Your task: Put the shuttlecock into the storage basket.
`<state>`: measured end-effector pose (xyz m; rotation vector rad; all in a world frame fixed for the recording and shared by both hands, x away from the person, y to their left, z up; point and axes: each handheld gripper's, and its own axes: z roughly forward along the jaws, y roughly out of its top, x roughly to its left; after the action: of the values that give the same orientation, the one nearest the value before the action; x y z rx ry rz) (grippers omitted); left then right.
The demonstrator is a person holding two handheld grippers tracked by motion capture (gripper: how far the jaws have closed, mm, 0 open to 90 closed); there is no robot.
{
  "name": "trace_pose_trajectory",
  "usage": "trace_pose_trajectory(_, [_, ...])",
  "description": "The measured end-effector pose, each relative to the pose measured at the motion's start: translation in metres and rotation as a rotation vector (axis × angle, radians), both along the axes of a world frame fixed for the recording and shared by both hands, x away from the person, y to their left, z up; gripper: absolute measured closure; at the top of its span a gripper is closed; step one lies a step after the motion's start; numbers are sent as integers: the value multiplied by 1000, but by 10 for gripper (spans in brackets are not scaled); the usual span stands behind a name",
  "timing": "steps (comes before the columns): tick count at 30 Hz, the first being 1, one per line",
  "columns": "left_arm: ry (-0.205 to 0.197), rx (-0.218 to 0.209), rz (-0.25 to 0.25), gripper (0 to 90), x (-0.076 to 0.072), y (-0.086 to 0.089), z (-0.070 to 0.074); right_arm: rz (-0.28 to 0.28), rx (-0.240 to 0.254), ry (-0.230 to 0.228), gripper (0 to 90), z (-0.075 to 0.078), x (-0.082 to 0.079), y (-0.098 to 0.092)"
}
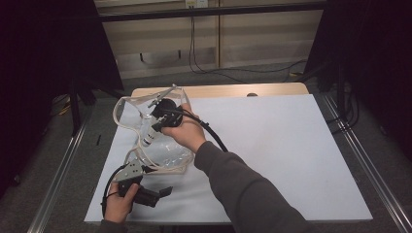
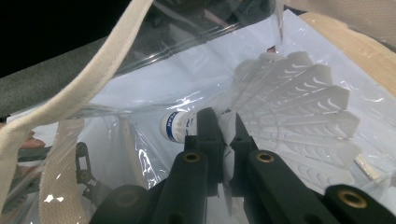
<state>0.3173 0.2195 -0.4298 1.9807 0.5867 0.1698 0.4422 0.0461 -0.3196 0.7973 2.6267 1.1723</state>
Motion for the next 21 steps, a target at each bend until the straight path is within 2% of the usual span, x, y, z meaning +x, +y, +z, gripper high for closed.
trace_pose_trajectory(5, [2,-4,0,33,0,0,0,11,-4,11,882,-4,0,4])
trace_pose_trajectory(21, [1,-2,-1,33,0,0,0,-13,-3,32,881,-7,2,8])
